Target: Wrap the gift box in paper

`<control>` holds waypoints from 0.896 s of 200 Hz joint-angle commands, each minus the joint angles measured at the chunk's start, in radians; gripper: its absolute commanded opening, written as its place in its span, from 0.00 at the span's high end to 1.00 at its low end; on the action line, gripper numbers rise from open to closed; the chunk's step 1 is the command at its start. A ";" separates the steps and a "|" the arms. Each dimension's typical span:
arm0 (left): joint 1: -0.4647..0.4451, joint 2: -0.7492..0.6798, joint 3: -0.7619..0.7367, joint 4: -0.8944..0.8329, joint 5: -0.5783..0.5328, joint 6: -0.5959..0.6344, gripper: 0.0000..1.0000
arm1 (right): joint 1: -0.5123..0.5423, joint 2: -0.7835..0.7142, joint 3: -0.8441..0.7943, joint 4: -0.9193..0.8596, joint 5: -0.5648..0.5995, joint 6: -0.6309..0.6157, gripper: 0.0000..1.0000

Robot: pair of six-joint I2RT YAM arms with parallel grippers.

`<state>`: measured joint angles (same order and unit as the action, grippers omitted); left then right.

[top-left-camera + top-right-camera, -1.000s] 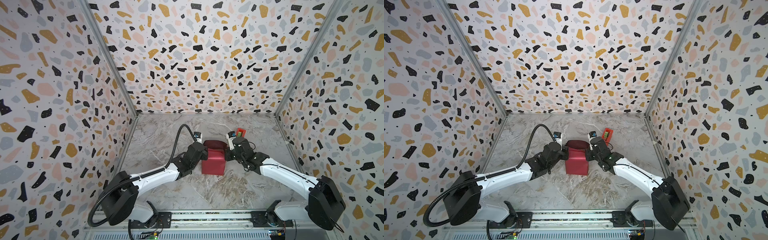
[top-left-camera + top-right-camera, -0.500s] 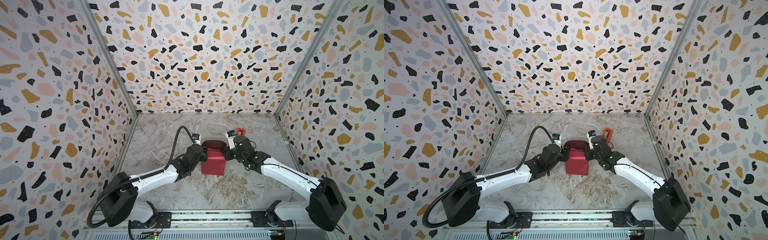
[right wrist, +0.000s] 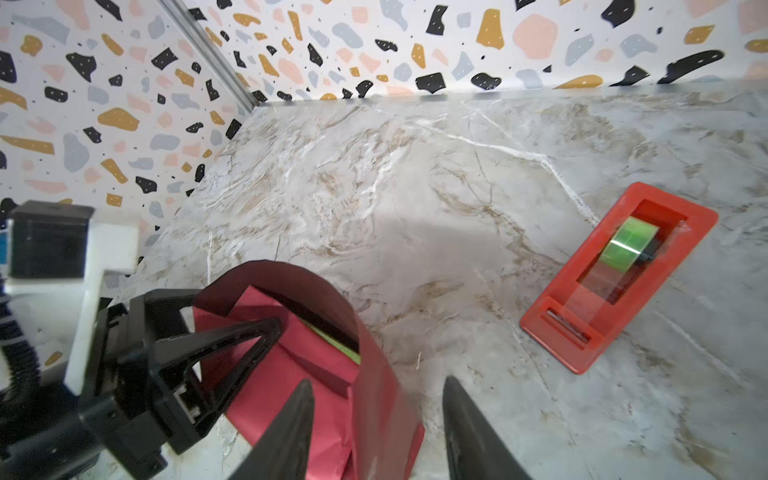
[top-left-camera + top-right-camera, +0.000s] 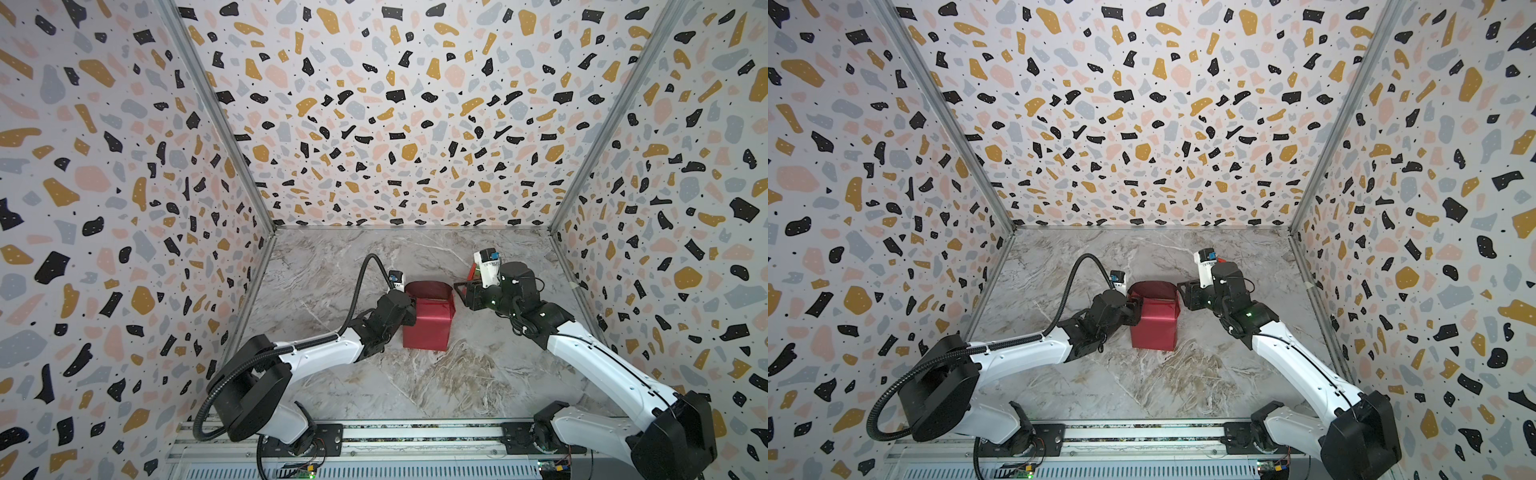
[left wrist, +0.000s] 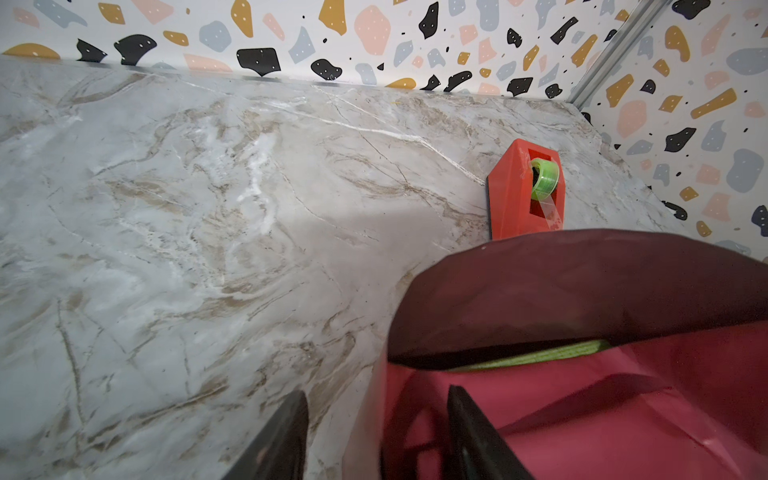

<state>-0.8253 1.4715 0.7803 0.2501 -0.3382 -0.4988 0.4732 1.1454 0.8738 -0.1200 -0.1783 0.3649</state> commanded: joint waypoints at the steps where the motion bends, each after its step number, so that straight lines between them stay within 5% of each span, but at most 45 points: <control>1: 0.001 0.007 -0.021 0.040 -0.005 0.016 0.46 | -0.040 0.004 -0.023 -0.010 -0.060 -0.017 0.49; 94: 0.001 0.011 -0.030 0.049 -0.009 0.009 0.46 | -0.005 0.087 -0.084 0.075 -0.115 -0.004 0.61; 179: 0.001 -0.003 -0.036 0.051 -0.006 0.008 0.46 | 0.053 0.154 -0.056 0.117 -0.110 0.018 0.61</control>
<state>-0.8253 1.4719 0.7635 0.2848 -0.3389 -0.4976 0.5186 1.2896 0.7876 -0.0223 -0.2840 0.3737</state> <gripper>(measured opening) 0.541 0.388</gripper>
